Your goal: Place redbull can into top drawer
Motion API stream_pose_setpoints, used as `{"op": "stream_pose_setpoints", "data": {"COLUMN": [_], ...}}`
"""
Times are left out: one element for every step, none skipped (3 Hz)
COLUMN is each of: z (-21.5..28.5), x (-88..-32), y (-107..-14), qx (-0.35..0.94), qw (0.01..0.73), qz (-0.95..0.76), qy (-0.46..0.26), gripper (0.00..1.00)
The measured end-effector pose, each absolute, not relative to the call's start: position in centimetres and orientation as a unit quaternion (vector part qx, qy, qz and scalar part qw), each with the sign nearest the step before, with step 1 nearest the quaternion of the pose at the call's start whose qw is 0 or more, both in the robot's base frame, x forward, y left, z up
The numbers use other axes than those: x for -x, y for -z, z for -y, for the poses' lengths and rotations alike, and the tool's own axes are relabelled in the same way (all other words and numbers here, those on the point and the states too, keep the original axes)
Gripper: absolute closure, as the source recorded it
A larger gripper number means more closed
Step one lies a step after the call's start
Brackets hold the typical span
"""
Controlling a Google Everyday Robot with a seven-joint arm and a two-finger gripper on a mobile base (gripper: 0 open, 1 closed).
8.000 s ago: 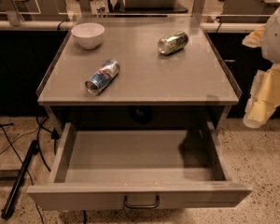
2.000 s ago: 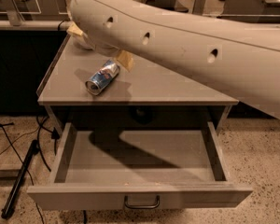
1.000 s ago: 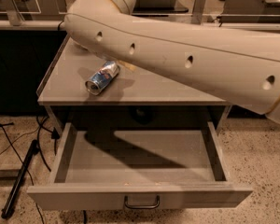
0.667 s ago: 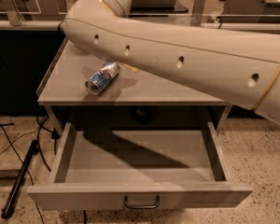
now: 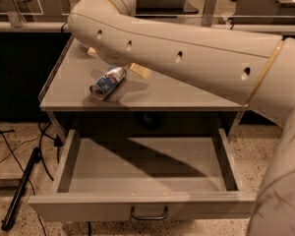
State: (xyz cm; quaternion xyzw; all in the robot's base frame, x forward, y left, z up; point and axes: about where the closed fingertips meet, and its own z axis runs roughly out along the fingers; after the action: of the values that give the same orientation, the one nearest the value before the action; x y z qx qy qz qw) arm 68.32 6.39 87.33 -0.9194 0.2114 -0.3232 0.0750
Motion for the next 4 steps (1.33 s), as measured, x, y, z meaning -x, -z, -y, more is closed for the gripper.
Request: {"op": "stream_pose_setpoints", "data": {"z": [-6.3, -7.1, -8.2, -9.5], "x": [-68.5, -68.6, -68.4, -68.0], "y": [-86.2, -85.4, -84.8, -84.3], "qx": [0.928, 0.937, 0.946, 0.954], "qw": [0.083, 0.1, 0.111, 0.116], "qz": [-0.217, -0.212, -0.201, -0.184], "qy": [0.291, 0.259, 0.23, 0.205], "gripper": [0.0, 0.0, 0.0, 0.0]}}
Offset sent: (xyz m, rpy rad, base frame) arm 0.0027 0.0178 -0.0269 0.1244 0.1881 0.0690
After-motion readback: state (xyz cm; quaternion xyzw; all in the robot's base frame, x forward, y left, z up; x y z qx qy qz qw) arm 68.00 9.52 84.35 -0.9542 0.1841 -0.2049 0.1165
